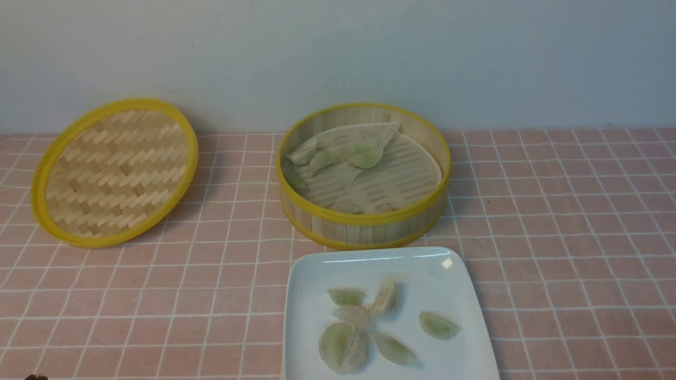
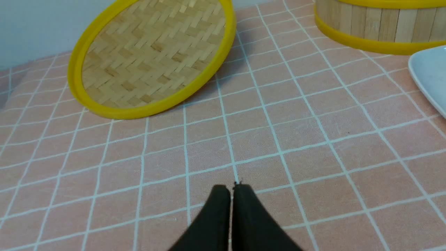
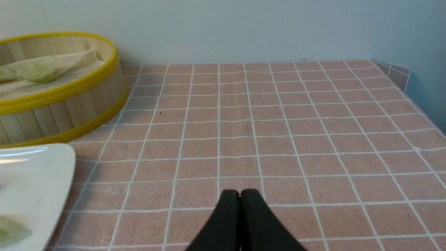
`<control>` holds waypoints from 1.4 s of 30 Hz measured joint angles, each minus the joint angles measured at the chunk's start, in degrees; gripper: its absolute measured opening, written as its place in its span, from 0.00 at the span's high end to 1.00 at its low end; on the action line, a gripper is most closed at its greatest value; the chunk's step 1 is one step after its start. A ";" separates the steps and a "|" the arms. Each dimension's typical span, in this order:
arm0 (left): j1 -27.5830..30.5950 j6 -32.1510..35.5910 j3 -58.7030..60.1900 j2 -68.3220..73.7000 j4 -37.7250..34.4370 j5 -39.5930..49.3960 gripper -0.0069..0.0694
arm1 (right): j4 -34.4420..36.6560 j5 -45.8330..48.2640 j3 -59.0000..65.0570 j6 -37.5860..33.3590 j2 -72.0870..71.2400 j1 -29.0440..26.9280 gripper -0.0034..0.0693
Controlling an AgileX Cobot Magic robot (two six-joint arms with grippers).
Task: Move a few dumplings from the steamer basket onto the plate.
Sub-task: Use the left arm to grab a dumpling from the steamer
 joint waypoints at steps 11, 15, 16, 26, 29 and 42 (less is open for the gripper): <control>0.00 -8.74 0.00 0.00 -19.62 -7.46 0.92 | 0.00 0.00 0.00 0.06 0.00 0.00 0.97; 0.00 -10.40 0.00 0.00 -28.82 -13.47 0.92 | 0.00 0.00 0.00 0.06 0.00 0.00 0.97; 0.00 -10.53 0.00 0.00 -31.24 -15.72 0.92 | 0.00 0.00 0.00 0.06 0.00 0.00 0.97; 0.00 -11.18 -5.16 0.10 -38.36 -34.10 0.92 | 2.48 -3.41 0.42 1.04 0.00 0.00 0.97; 0.00 -10.21 -14.21 3.74 -34.22 -26.39 0.92 | 9.44 -12.68 0.50 4.59 0.00 0.00 0.97; -1.51 7.56 -65.13 55.68 -23.59 34.81 0.92 | 21.90 -29.98 -0.59 12.91 0.00 0.13 0.97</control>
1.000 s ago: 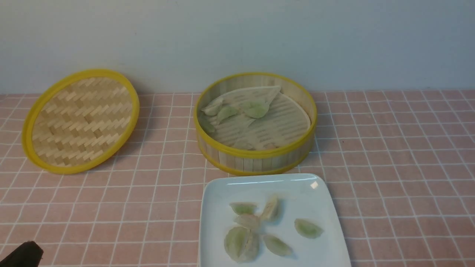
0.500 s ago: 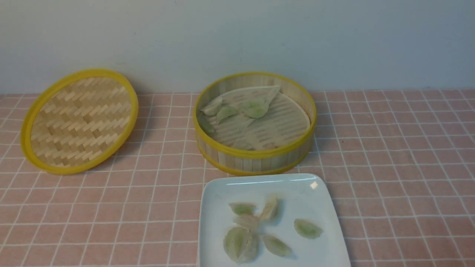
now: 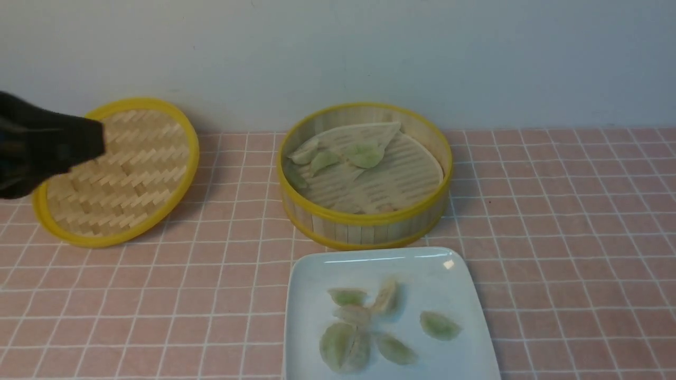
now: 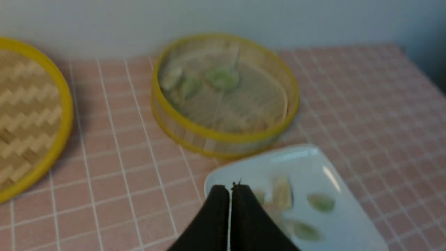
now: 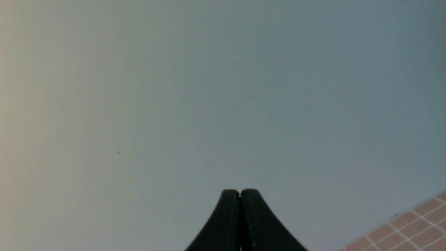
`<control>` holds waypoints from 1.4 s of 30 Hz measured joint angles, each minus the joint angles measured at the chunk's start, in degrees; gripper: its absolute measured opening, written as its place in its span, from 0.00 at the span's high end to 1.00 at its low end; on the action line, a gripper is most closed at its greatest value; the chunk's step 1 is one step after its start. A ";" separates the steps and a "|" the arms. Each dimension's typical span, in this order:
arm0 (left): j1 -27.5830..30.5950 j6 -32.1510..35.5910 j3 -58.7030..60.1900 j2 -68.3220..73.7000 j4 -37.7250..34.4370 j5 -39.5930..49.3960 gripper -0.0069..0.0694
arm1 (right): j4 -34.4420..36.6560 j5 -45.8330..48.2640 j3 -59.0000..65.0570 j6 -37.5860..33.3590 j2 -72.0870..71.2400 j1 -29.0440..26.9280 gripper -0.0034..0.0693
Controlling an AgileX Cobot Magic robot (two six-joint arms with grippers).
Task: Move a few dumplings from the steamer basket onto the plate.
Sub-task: Use the left arm to grab a dumpling from the steamer
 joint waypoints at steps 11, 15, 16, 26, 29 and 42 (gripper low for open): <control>-9.77 7.24 -17.00 36.70 7.10 3.19 0.92 | -8.95 54.80 -41.21 -9.95 26.74 6.77 0.97; -13.26 7.06 -29.82 48.11 14.19 6.34 0.92 | -9.95 64.90 -51.19 -19.31 38.94 6.84 0.97; -13.91 6.85 -33.16 50.76 16.08 7.50 0.92 | -9.98 66.57 -53.17 -20.79 41.47 6.84 0.97; -15.20 6.25 -57.31 70.89 25.09 13.80 0.92 | -9.08 68.83 -57.84 -23.93 52.31 6.84 0.97; -15.20 6.31 -64.76 77.52 26.13 13.39 0.89 | -8.16 68.83 -57.84 -23.93 53.50 6.84 0.97; -15.20 6.69 -70.25 88.10 30.91 0.36 0.45 | -7.37 68.83 -57.84 -23.97 53.60 6.84 0.97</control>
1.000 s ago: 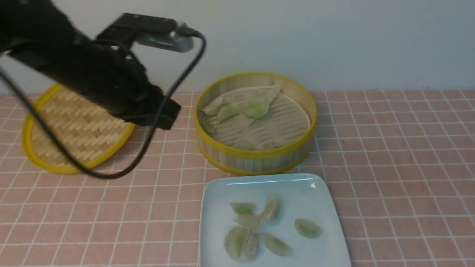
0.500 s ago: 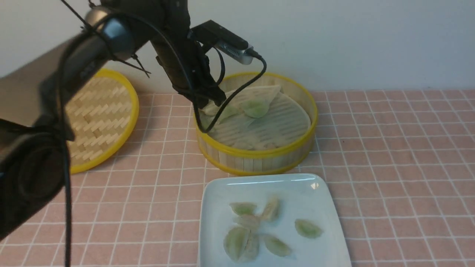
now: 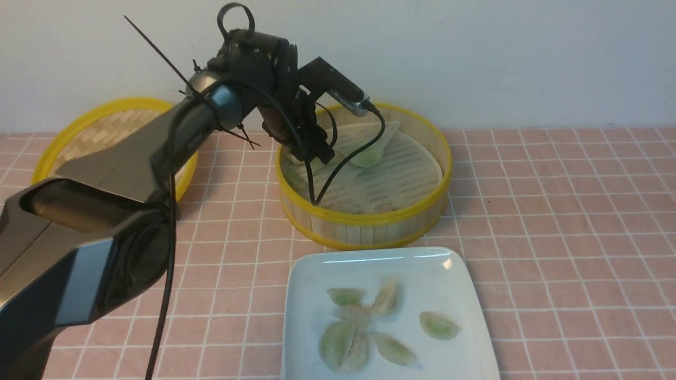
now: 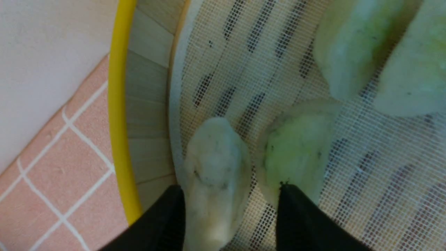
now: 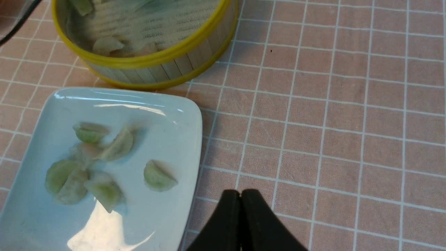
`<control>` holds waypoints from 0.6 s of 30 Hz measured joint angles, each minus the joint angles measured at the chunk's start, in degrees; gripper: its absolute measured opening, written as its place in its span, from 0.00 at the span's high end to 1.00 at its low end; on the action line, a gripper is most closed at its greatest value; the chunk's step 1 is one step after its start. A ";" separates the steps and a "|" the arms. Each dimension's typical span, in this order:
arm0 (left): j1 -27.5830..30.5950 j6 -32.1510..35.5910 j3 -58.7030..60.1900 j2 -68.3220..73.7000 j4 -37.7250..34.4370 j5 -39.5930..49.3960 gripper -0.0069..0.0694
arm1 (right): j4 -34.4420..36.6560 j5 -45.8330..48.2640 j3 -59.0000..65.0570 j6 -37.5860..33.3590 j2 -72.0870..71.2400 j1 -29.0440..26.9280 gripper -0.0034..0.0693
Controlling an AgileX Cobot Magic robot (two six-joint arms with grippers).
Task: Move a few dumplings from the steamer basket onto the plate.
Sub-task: Use the left arm to grab a dumpling from the steamer
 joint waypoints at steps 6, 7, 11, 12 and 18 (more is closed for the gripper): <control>0.00 -0.09 -0.31 1.07 2.05 -3.37 0.44 | 0.00 0.00 0.00 0.00 0.00 0.00 0.97; 0.00 -0.19 -0.44 1.20 2.11 -3.45 0.45 | 0.00 0.00 0.00 0.00 0.00 0.00 0.97; -0.58 -0.57 -0.75 1.43 2.34 -2.69 0.51 | 0.00 0.00 0.00 -0.12 0.00 0.00 0.97; -0.64 -0.57 -0.75 1.43 2.40 -2.66 0.51 | 0.05 0.00 0.00 -0.17 0.00 0.00 0.97; -3.78 -1.27 -0.75 1.43 11.60 -1.77 0.54 | 0.05 0.00 0.00 -0.17 0.00 0.00 0.97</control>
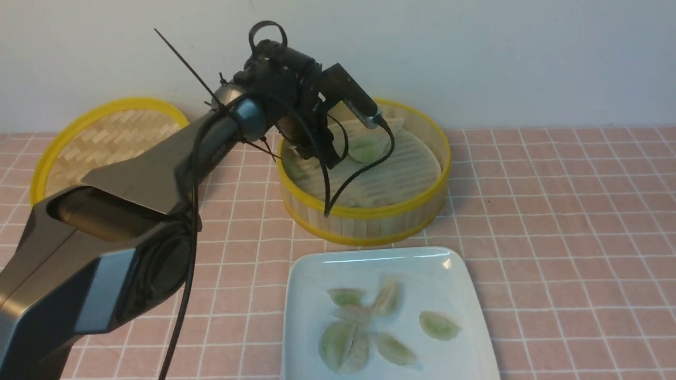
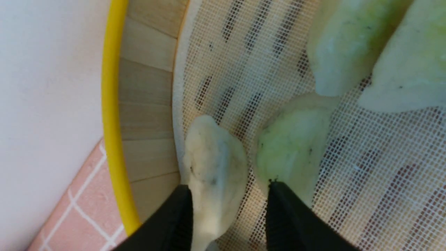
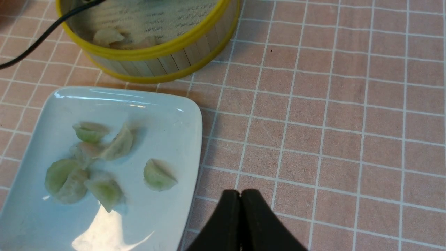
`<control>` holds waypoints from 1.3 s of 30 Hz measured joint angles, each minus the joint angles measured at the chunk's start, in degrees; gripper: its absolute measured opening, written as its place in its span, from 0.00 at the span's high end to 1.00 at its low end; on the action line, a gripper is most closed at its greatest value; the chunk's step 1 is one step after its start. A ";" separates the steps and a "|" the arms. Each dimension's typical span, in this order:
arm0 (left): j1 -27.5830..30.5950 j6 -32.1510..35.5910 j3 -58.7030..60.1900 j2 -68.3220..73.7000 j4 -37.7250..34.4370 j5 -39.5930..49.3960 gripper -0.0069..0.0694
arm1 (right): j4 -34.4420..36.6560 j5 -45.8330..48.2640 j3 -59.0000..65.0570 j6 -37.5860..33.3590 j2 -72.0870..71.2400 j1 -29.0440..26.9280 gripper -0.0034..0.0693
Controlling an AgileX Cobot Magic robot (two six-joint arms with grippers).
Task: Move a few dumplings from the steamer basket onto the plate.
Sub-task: Use the left arm to grab a dumpling from the steamer
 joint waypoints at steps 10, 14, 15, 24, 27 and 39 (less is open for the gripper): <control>-0.77 -12.37 0.14 0.97 -2.41 6.01 0.55 | 0.00 0.32 0.00 0.00 0.00 0.00 0.97; -0.89 -13.17 -2.70 1.10 -3.54 10.15 0.56 | 0.00 0.36 0.00 0.00 0.00 0.00 0.97; -0.89 -13.22 -3.58 1.23 -3.73 10.99 0.56 | 0.00 0.36 0.00 0.00 0.00 0.00 0.97; -0.72 -14.14 -8.39 1.28 -8.41 9.06 0.56 | 0.42 0.45 0.00 0.00 0.00 0.00 0.97; -0.43 -14.26 -8.45 1.86 -9.70 7.66 0.56 | 0.75 0.45 0.00 0.00 0.00 0.00 0.97; 0.60 -16.45 -8.45 5.74 -8.74 5.67 0.56 | 1.26 0.50 0.00 -0.18 0.00 0.00 0.97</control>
